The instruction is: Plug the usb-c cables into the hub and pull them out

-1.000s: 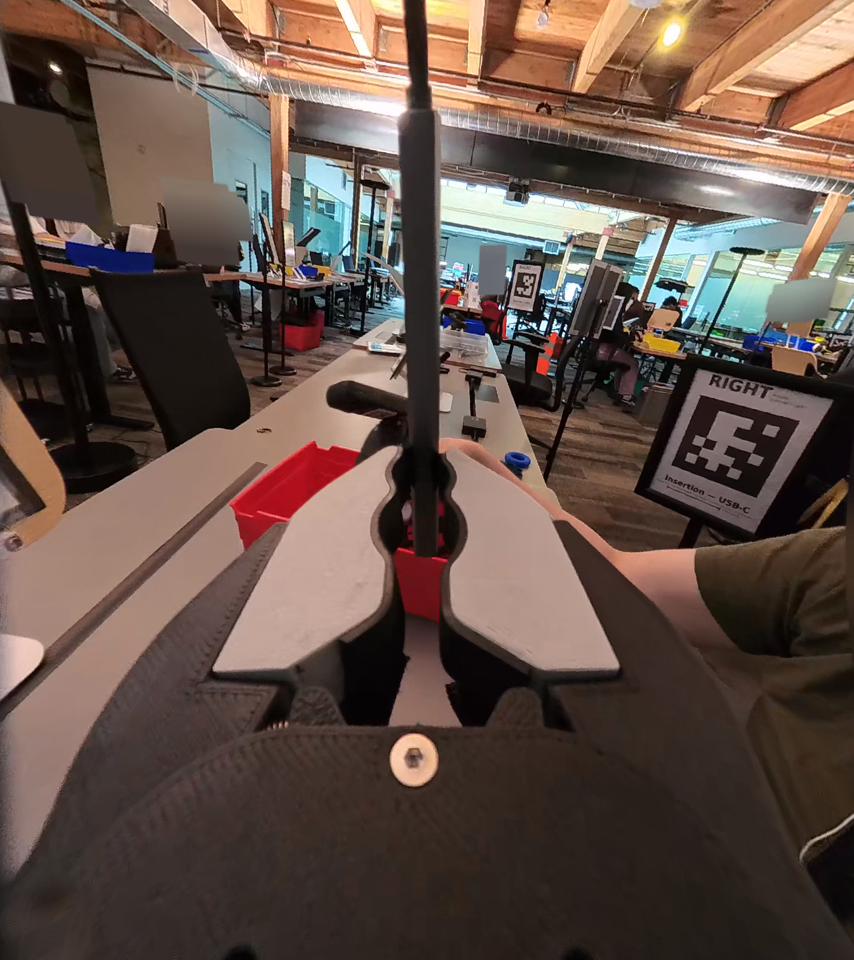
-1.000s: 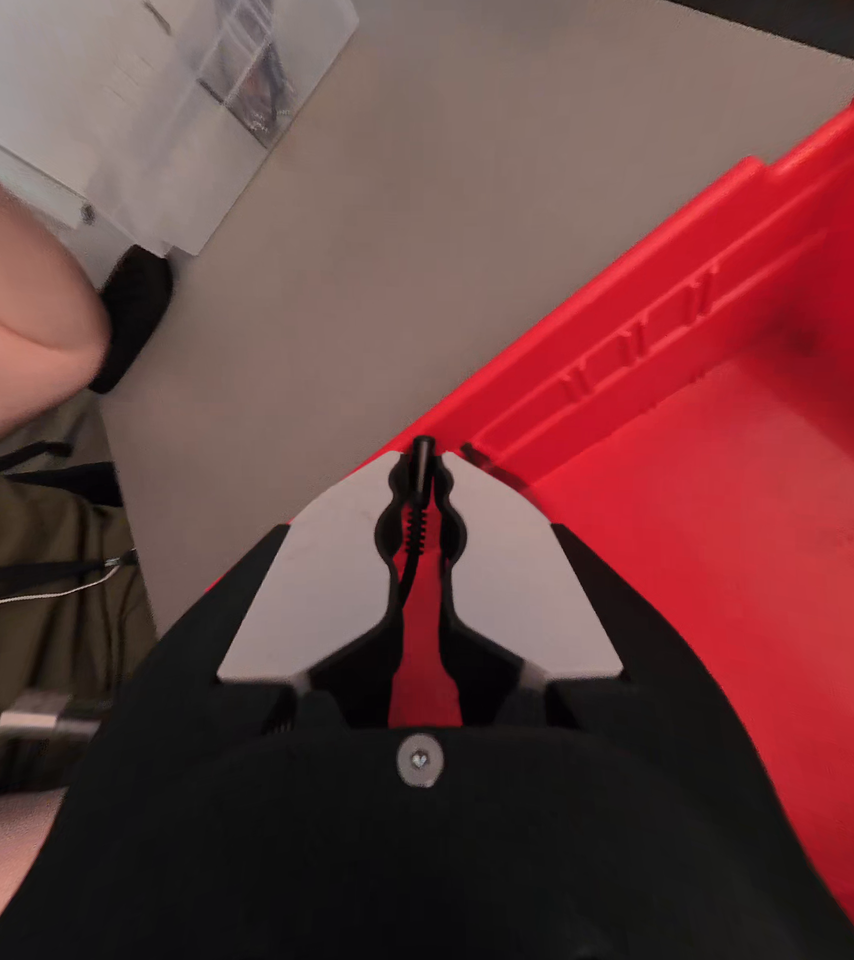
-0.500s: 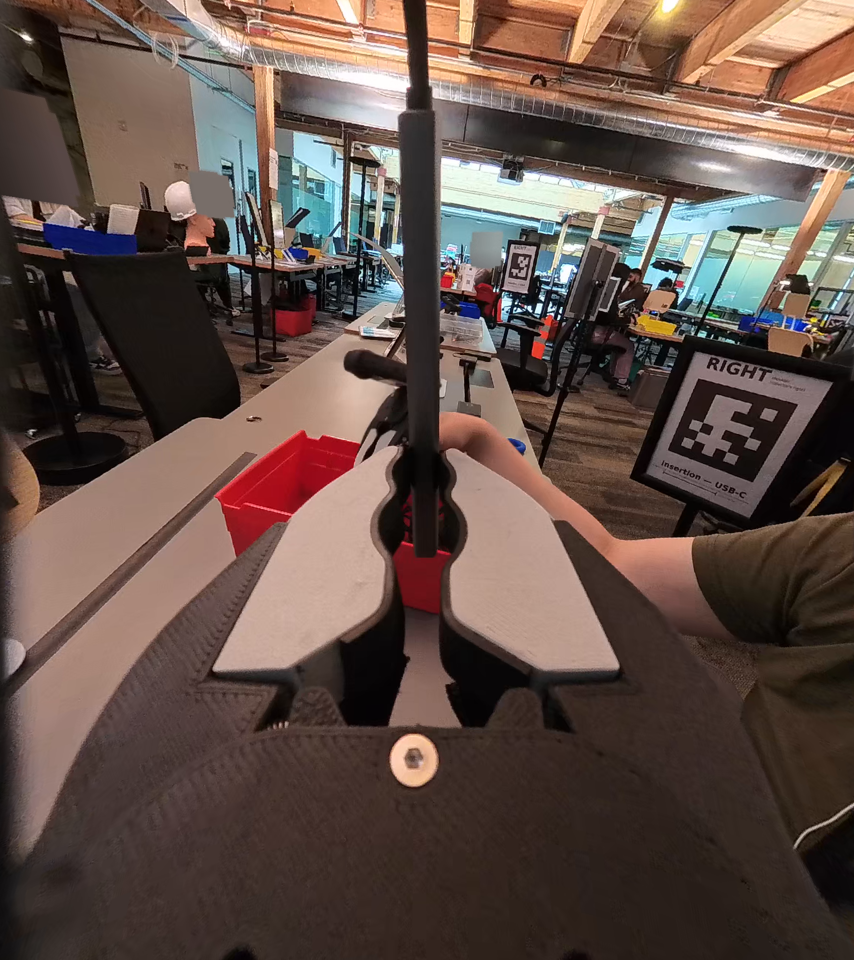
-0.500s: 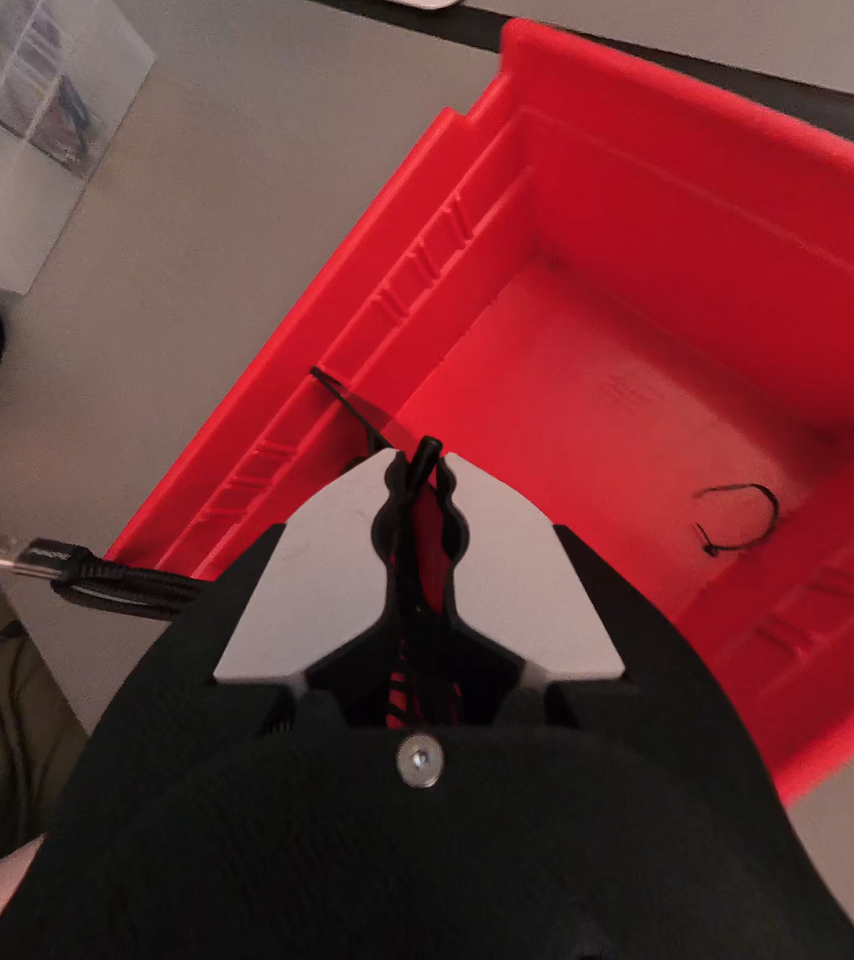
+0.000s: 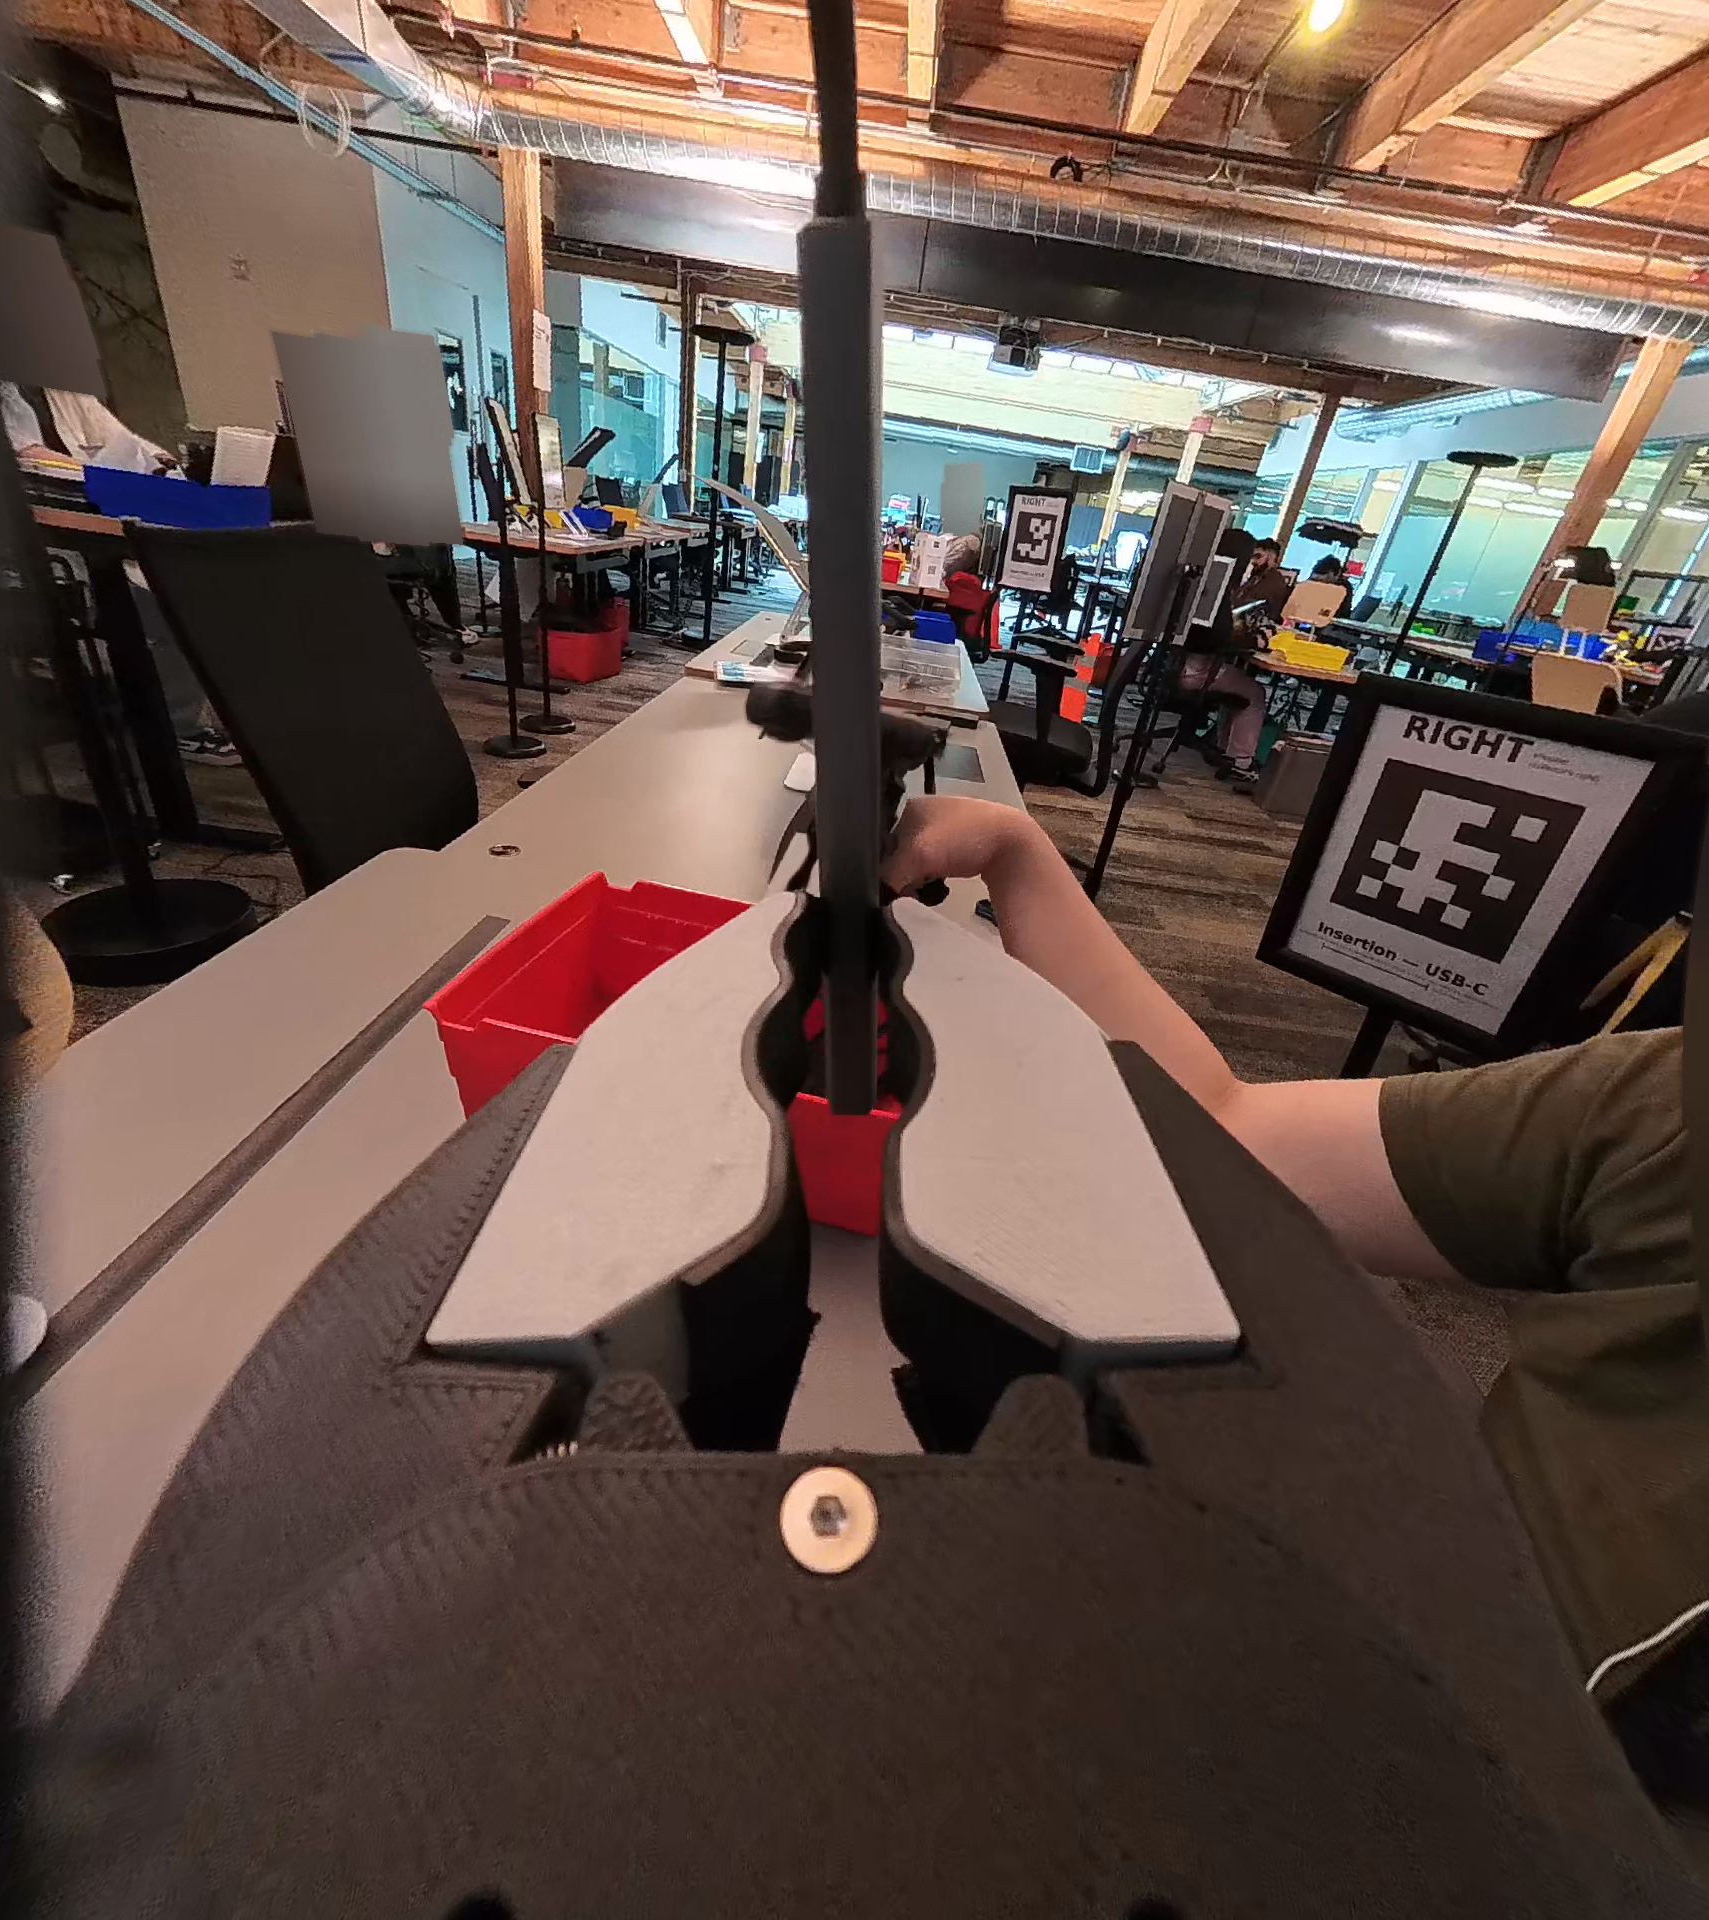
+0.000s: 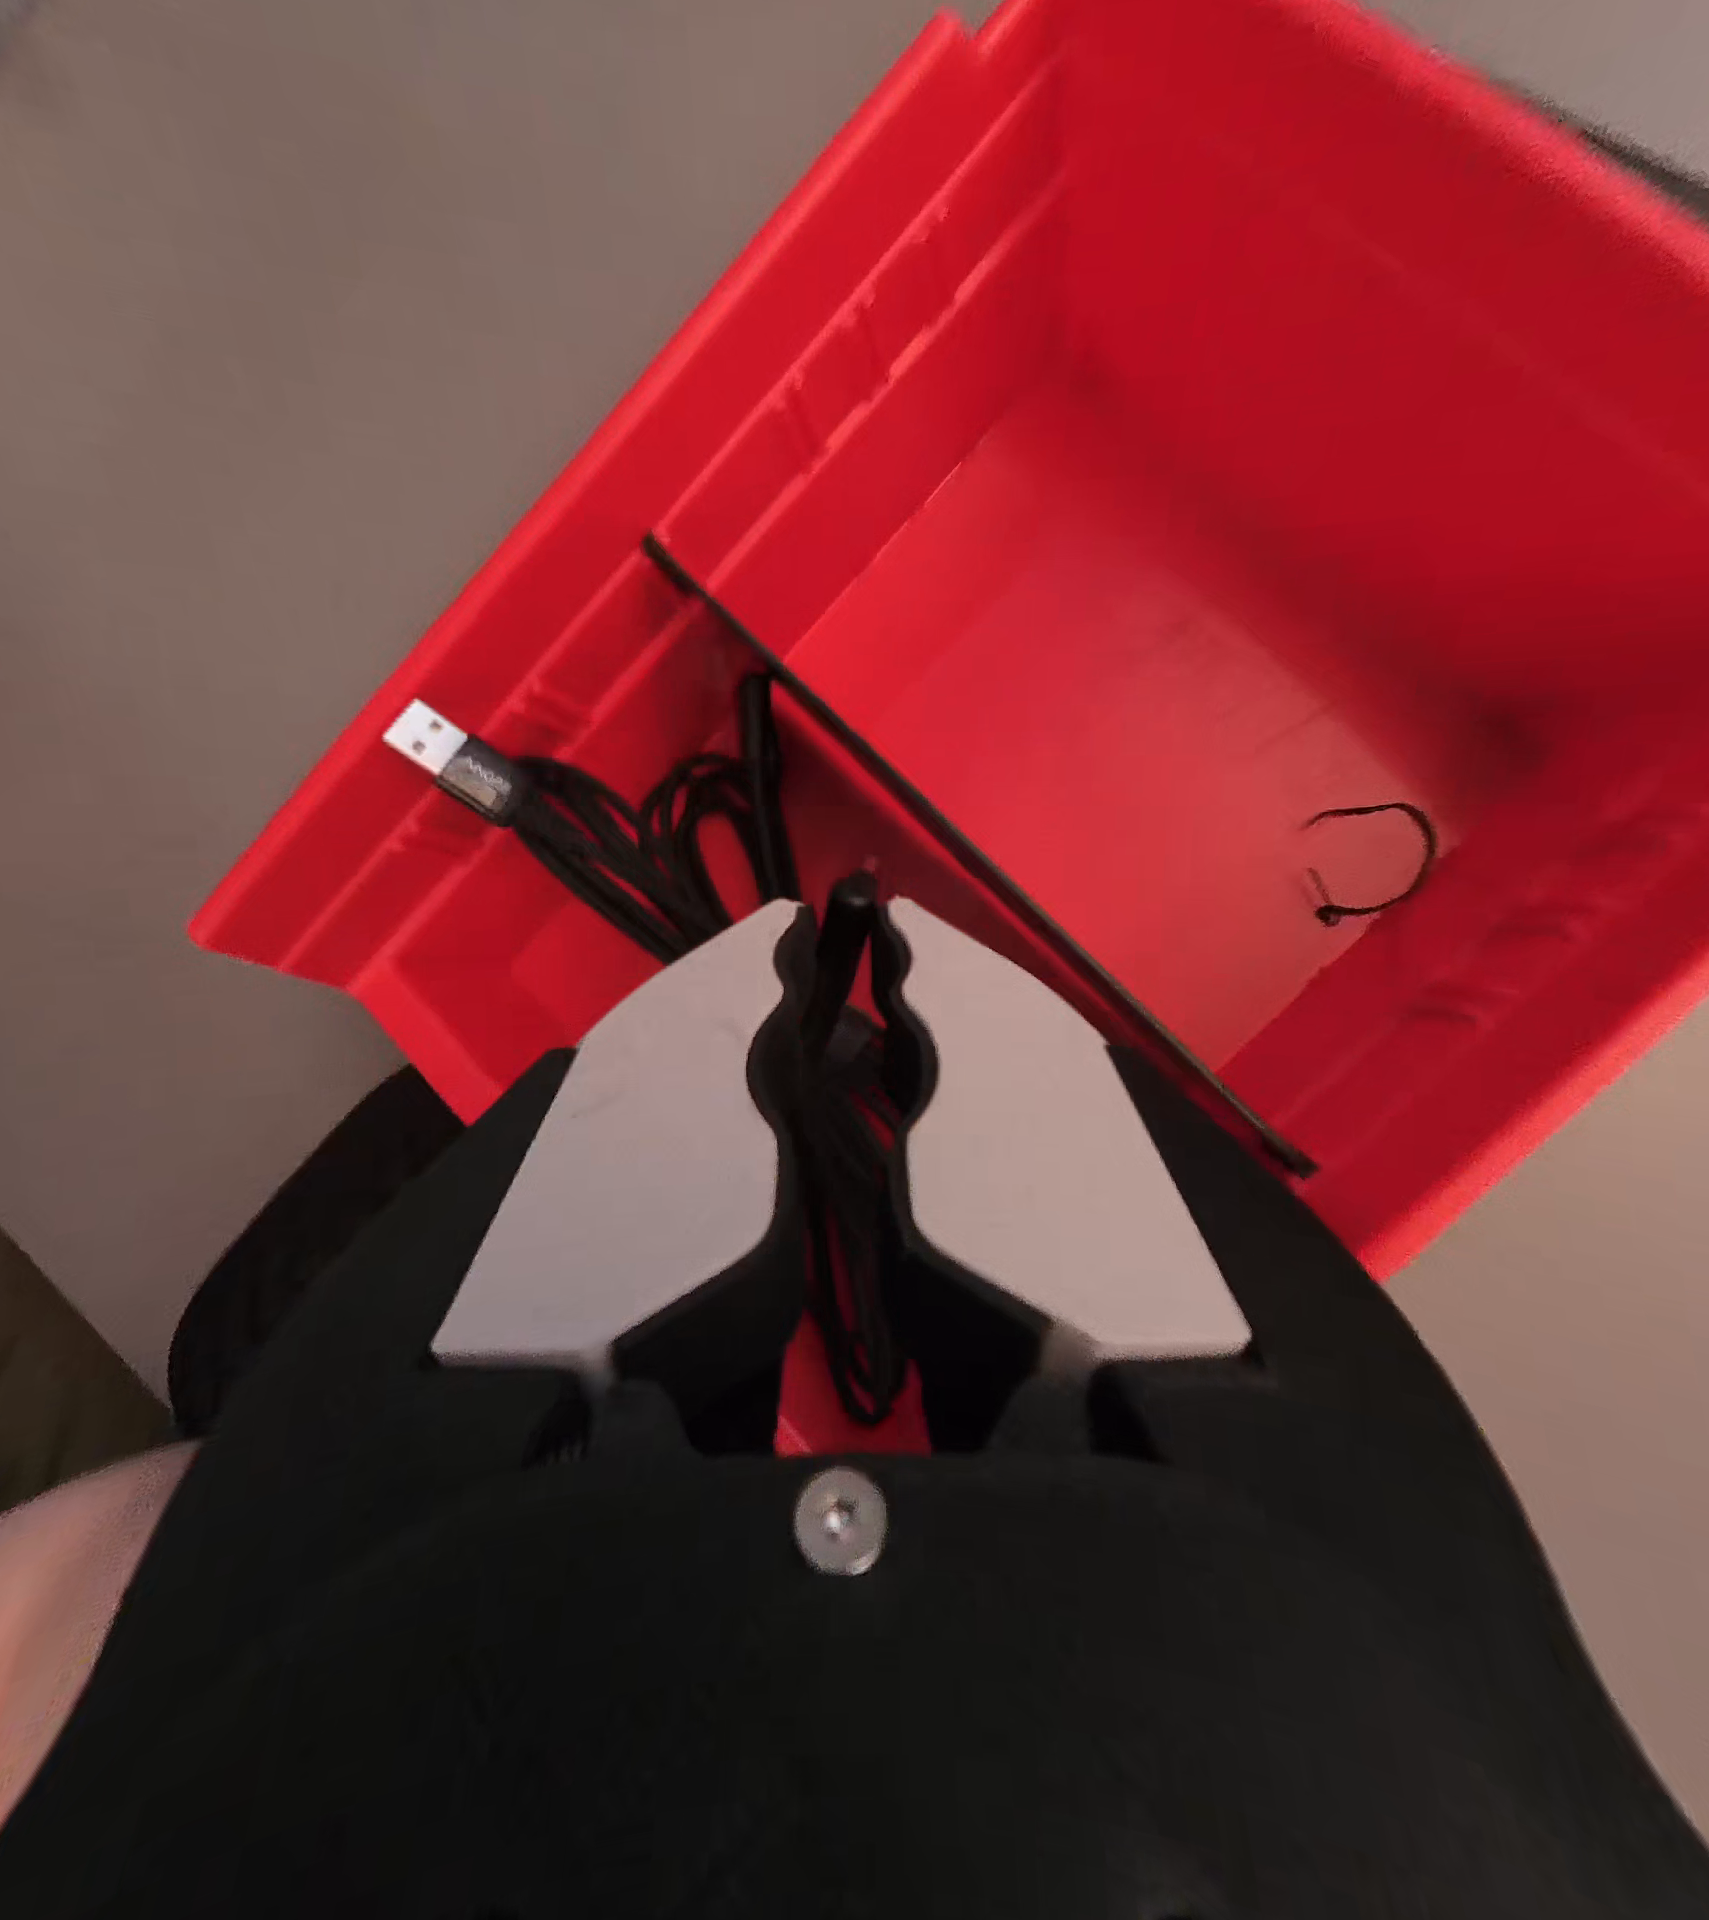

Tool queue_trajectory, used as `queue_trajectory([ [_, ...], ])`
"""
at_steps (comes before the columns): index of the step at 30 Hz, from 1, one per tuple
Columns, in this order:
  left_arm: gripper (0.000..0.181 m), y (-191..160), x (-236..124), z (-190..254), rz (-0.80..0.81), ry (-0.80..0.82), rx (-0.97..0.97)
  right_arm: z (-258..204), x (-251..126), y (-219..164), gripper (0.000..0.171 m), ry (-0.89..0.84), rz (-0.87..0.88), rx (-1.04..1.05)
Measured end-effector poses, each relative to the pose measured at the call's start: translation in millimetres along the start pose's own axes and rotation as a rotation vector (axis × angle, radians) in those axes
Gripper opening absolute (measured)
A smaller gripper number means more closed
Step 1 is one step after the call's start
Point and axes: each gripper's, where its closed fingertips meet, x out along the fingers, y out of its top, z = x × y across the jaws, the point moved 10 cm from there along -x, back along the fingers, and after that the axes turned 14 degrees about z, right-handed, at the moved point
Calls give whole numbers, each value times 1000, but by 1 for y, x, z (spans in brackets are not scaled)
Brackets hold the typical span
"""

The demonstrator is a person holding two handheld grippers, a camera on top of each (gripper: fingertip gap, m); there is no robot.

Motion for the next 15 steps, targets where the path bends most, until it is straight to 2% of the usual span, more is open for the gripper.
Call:
queue_trajectory([
  [8,9,-8,7,-1,-35,-7,-2,-3,36,-6,22,110,-151,-35],
  [12,9,-10,8,-2,-50,1,1,-5,25,5,37,20,-90,-78],
  [15,9,-12,10,-3,-60,2,4,-11,2,24,53,-157,44,-146],
])
